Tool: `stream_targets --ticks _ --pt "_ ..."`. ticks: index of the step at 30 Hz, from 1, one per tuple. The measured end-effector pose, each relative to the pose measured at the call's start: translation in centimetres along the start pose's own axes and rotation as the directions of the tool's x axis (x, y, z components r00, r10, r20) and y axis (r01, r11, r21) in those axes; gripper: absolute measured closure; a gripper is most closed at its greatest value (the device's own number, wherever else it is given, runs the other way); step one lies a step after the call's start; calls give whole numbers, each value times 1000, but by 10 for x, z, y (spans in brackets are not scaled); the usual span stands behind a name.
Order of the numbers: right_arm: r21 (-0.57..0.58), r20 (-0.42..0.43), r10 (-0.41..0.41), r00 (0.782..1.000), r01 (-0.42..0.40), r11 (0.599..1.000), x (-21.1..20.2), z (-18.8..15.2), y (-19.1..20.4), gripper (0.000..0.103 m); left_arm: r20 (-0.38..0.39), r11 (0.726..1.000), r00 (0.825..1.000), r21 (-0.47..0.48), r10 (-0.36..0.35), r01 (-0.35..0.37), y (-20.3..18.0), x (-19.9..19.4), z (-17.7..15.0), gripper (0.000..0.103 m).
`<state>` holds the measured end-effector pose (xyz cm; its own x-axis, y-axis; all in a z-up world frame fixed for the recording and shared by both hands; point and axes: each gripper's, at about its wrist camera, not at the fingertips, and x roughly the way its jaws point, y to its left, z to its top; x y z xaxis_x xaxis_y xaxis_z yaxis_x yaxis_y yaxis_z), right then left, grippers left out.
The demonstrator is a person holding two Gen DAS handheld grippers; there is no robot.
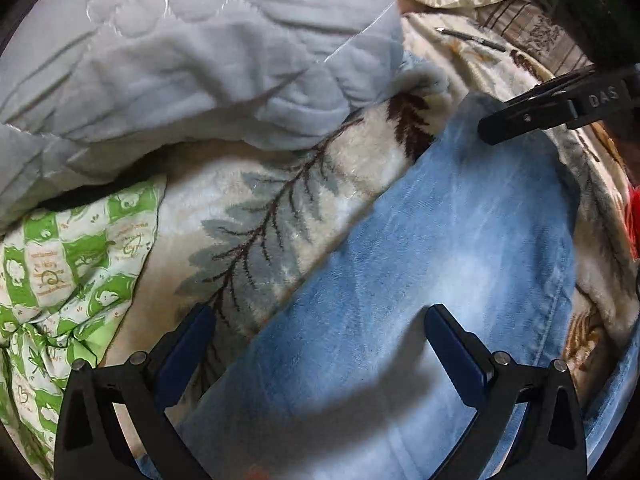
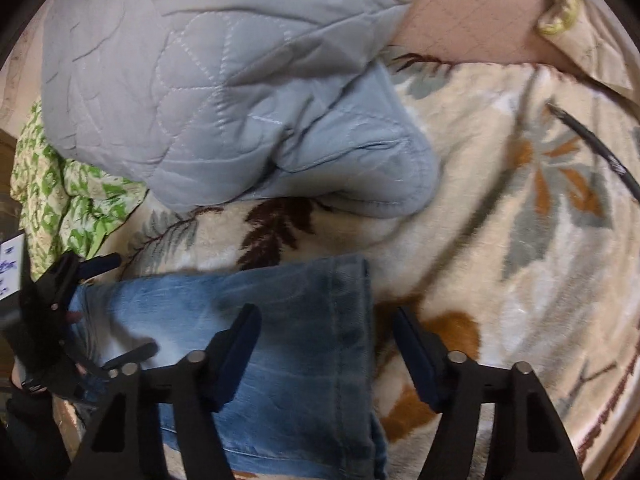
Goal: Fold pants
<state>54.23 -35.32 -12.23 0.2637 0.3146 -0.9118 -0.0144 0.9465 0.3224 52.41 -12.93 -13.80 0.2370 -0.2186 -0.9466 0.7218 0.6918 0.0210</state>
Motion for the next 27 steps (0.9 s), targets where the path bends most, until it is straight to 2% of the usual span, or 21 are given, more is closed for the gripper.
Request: stream_targets --ticks 2,3,5,6,7,8,9,12,15,21,25,27 --pt "-24 2 -9 1000 9 1000 1 0 5 56 -3 999 1000 -32 -26 26 4 3 1 0" --pt "-35 6 -17 1000 17 999 1 0 7 63 -1 998 999 -43 -40 40 5 3 1 1" --pt "-49 25 -24 999 26 998 -2 -1 9 72 9 997 998 -43 -62 63 4 2 2 23" --pt "-55 33 -29 999 30 998 -5 -2 10 80 9 999 999 -33 -37 37 2 1 2 47" --pt "-66 44 -40 998 43 997 -7 -3 10 85 19 999 1000 -31 -25 26 1 -1 2 61" --pt "-66 52 -51 997 54 996 -8 -3 10 90 21 997 998 -43 -56 57 2 -4 4 93" --pt "-64 59 -52 997 56 996 -9 -3 8 90 9 996 998 -51 -67 68 2 -6 5 96" --pt "-77 67 -62 996 67 995 -10 -4 9 95 -1 1000 1000 5 -22 22 -9 -9 6 97" --pt "-95 81 -71 994 79 992 -11 -6 12 98 6 1000 1000 19 6 -6 -18 -15 7 98" --pt "-107 134 -48 990 62 992 -36 -22 16 100 82 996 995 66 49 -54 -45 -54 -4 98" --pt "-143 198 -17 980 46 989 -76 -52 22 100 153 988 983 98 101 -117 -76 -98 -25 98" --pt "-182 233 -20 972 64 981 -97 -72 29 100 189 981 973 116 133 -157 -95 -119 -41 98"
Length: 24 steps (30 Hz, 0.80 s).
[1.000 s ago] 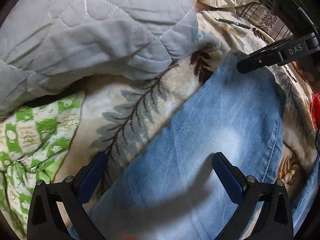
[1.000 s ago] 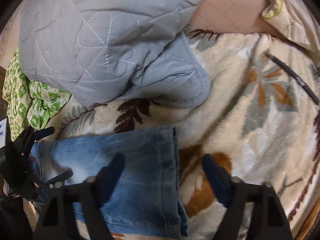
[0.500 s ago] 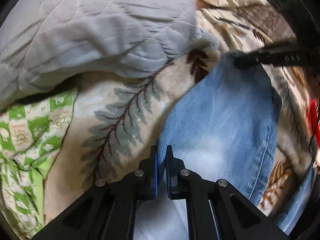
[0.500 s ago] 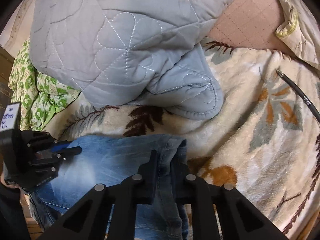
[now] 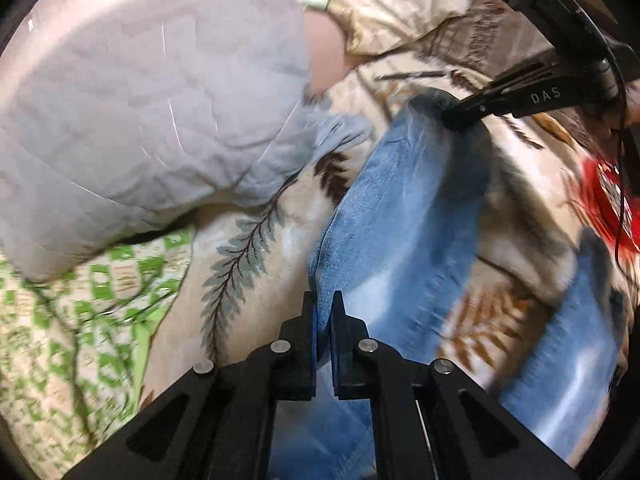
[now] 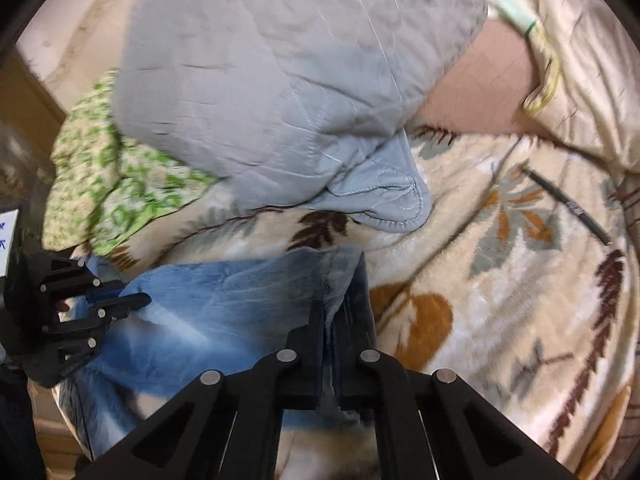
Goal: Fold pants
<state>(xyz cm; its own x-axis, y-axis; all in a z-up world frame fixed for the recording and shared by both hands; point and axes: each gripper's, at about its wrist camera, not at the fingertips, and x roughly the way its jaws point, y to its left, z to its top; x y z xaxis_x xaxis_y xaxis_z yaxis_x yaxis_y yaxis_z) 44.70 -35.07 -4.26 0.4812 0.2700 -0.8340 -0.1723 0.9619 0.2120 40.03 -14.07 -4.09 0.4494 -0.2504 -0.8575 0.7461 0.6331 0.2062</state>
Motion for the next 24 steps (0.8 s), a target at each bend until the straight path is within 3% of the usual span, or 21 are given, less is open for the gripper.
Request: stream_targets --ticks 7,13,15,19,24 --pt "-124 108 -34 994 47 991 -89 -83 26 100 139 992 984 36 111 -117 -90 -82 -48 98" --pt "-140 162 -56 985 80 987 -132 -183 18 100 234 983 960 56 155 -172 -180 -111 -99 99" --pt "-123 142 -51 989 69 990 -131 -219 13 100 231 981 960 70 160 -180 -203 -107 -115 99" --pt "-75 52 -37 998 41 996 -114 -268 -4 100 158 981 977 108 143 -161 -239 -77 -147 99" --pt "-46 -65 -15 998 12 999 -93 -302 -21 100 110 991 987 50 119 -125 -240 -53 -164 98"
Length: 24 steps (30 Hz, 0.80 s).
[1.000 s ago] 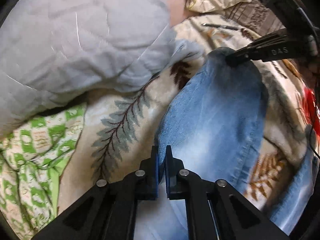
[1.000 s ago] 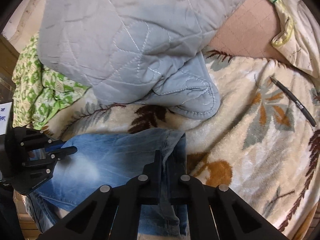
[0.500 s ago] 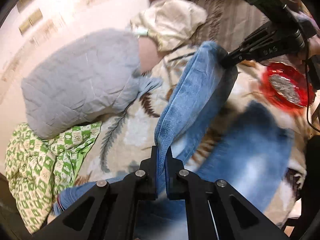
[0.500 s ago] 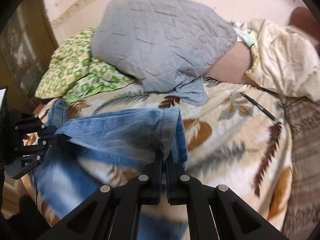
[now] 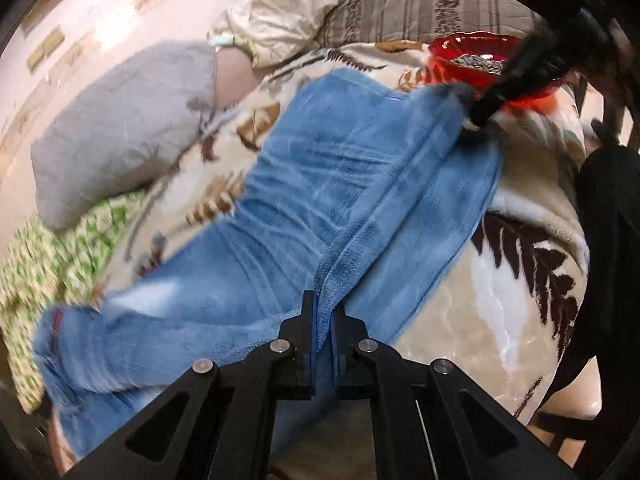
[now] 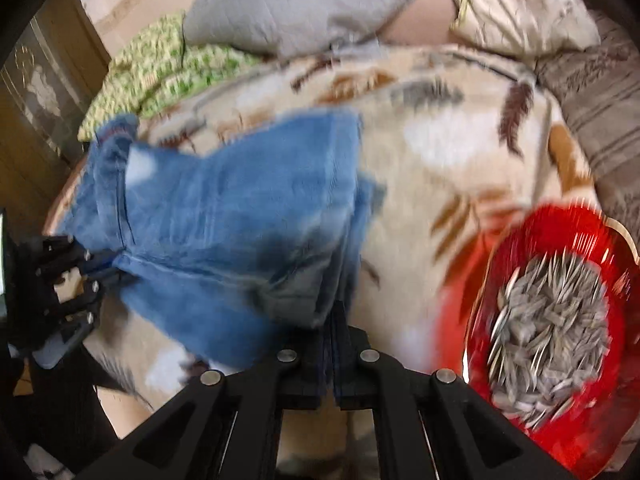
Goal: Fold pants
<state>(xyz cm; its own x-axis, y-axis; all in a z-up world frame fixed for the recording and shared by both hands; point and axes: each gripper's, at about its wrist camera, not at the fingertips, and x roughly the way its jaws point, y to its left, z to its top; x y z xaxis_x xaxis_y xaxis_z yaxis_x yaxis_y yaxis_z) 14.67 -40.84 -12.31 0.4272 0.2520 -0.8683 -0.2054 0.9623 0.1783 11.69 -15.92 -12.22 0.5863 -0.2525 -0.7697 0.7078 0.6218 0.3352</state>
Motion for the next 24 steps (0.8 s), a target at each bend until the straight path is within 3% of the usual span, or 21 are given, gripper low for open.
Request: stream_targets --ticks 6,11,12,14,15,16,17,19,20,21,22,23,24 --pt "-6 -11 -4 1000 4 1000 7 -12 -3 100 -11 996 999 -79 -42 41 2 12 -6 98" --pt "-38 -11 -53 999 53 998 6 -12 5 100 -11 998 1000 -56 -20 19 -5 8 -6 97" --pt "-40 -8 -68 998 68 997 5 -11 8 100 -3 999 1000 -53 -11 11 -5 6 -6 90" --pt "-46 4 -88 996 89 995 -4 -11 11 99 20 999 1000 -55 -4 5 -6 -1 -6 51" --pt "-49 9 -91 996 91 995 -8 -11 12 99 32 998 999 -64 6 -4 -4 -5 -4 13" --pt "-52 16 -105 994 105 993 -12 -11 14 99 45 997 999 -74 13 -10 -3 -9 -3 3" --pt "-57 20 -115 993 116 992 -16 -12 15 97 64 997 998 -83 9 -4 -1 -15 -2 3" --pt "-70 33 -127 991 129 989 -24 -13 19 90 88 995 996 -99 1 8 3 -25 2 3" --pt "-72 38 -133 990 135 988 -27 -13 20 76 98 995 995 -100 9 1 5 -29 3 3" --pt "-72 40 -138 990 140 988 -28 -12 23 45 110 995 994 -100 19 -7 7 -35 4 3" --pt "-68 51 -141 989 145 987 -31 -12 24 30 116 995 993 -102 22 -10 9 -38 5 3" --pt "-61 88 -142 986 148 987 -37 -12 27 20 120 994 992 -106 26 -14 12 -41 6 3" --pt "-65 101 -136 986 143 988 -40 -10 30 20 126 993 991 -116 36 -22 17 -45 6 3"
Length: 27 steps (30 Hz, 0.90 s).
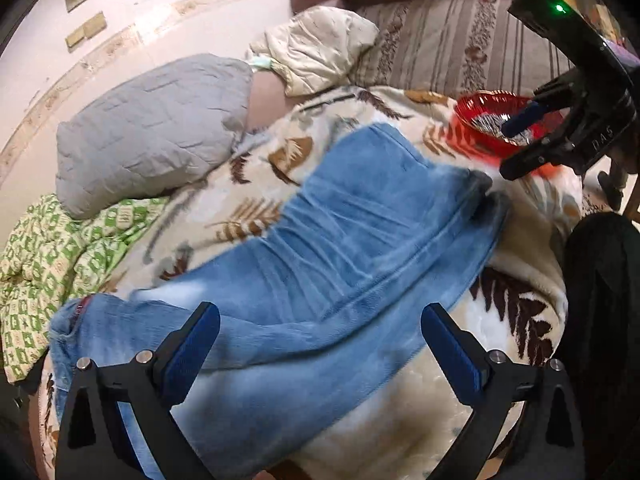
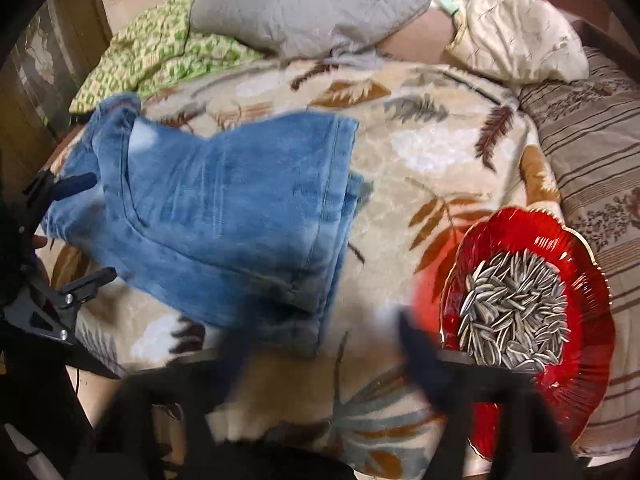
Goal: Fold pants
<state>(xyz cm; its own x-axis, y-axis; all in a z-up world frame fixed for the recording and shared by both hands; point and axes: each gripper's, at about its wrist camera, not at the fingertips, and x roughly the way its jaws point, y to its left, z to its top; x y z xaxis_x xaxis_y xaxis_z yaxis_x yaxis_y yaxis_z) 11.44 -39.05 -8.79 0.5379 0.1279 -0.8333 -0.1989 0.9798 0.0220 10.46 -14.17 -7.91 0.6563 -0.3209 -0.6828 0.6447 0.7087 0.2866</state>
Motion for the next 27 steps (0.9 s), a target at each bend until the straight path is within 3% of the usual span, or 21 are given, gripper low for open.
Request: stream_targets --ticks 5,11,15,21,22,24,27 --pt "-20 3 -6 1000 6 1000 -4 12 12 19 8 993 1000 -115 7 -6 36 -14 -3 2" --pt "-71 39 35 999 -32 997 -7 31 38 19 -6 944 998 -326 58 -57 111 -38 -32 2" --pt "-116 61 89 994 -81 990 -5 49 64 19 -48 877 993 -465 110 -120 177 -51 -61 2" --pt "-191 83 189 978 -171 967 9 82 117 19 -117 753 989 -642 89 -143 276 -51 -92 1" --pt "-202 81 202 976 -182 962 13 87 127 19 -112 758 989 -635 97 -146 287 -48 -92 1" --pt "-229 73 232 970 -210 950 24 98 150 19 -145 741 986 -652 84 -159 314 -38 -89 1" --pt "-256 61 272 960 -248 934 41 112 181 19 -190 751 981 -640 49 -161 342 -19 -76 1"
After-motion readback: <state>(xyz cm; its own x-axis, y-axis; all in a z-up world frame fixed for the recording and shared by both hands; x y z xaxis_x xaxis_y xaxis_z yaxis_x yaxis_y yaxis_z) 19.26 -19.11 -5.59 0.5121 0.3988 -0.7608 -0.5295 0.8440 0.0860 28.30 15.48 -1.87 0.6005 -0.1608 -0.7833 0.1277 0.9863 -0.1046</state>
